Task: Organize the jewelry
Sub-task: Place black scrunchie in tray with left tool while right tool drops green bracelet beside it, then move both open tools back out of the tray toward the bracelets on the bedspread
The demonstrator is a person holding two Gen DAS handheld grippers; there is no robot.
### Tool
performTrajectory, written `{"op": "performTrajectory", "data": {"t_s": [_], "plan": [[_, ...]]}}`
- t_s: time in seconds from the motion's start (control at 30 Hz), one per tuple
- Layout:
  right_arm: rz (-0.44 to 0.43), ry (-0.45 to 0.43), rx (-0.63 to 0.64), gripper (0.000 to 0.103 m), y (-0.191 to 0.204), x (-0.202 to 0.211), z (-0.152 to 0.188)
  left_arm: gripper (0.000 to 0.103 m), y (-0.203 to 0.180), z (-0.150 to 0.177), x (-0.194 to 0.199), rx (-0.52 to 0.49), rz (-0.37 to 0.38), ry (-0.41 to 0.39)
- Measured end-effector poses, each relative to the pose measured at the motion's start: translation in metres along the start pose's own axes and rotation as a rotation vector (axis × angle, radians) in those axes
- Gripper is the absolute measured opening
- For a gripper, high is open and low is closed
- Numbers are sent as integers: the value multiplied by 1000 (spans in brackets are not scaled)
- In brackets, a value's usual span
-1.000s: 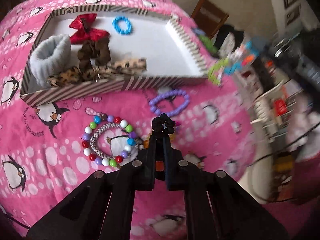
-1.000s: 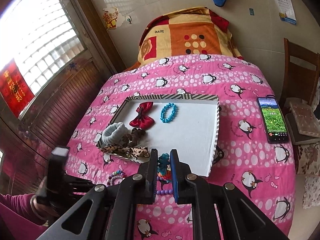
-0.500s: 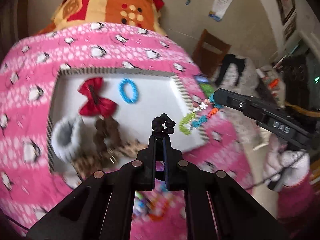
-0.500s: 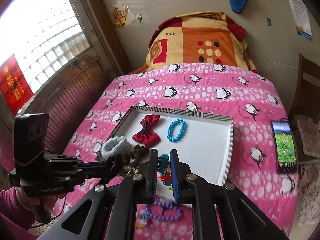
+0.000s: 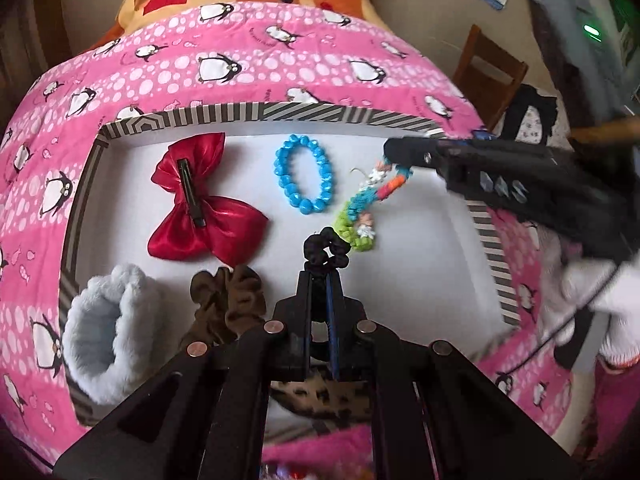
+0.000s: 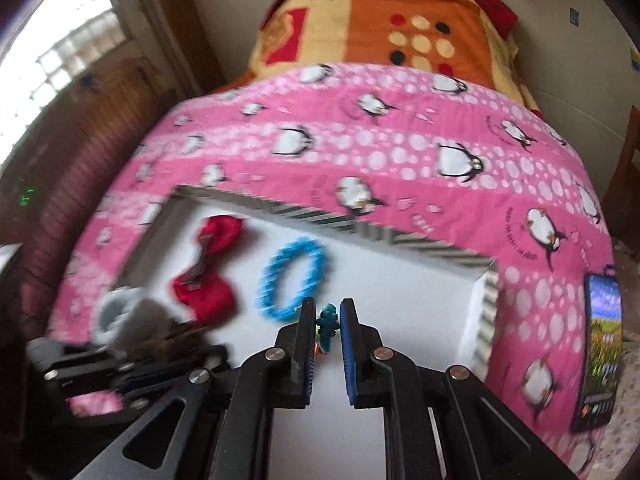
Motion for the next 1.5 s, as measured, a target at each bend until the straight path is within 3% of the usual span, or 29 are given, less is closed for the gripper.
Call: {"op": "performTrajectory", "data": {"t_s": [0.27,0.43,0.53,0.57,0.6,0.77,1.07,1.5], "plan": [[110,12,-21,11,-29,-42,-22,5,9,-10,-25,35,-15,33],[121,-4,-39,12,-31,-44,-19,5,10,-10,-29,48,-24,35],[120,-15,-62,24,-31,-37,-15,14,11,-10,-28,60,-9,42],[116,-22,-68,26,-31,-33,-13,23,11,-9,-27,64,-4,42],[112,-28,-73,27,-30,-29,-11,32,11,-8,-25,70,0,39],[118,-61,-89,27,-27,-5,-2,56,17,-1,-9,123,23,4],[125,-119,-117,35,-14,50,24,59,23,30,44,126,-74,-80],[124,-143,-104,41,22,93,73,59,41,90,80,197,-181,-65]]}}
Point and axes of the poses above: each gripper's, at about its wrist camera, not at the fingertips, and x roughly against the way its jaws point, y to its left, z to its underside, the point moved 1 cm from there along -x, roughly the way its jaws point, and after that the axes turned 9 degrees about -x, right-handed, at the moved point
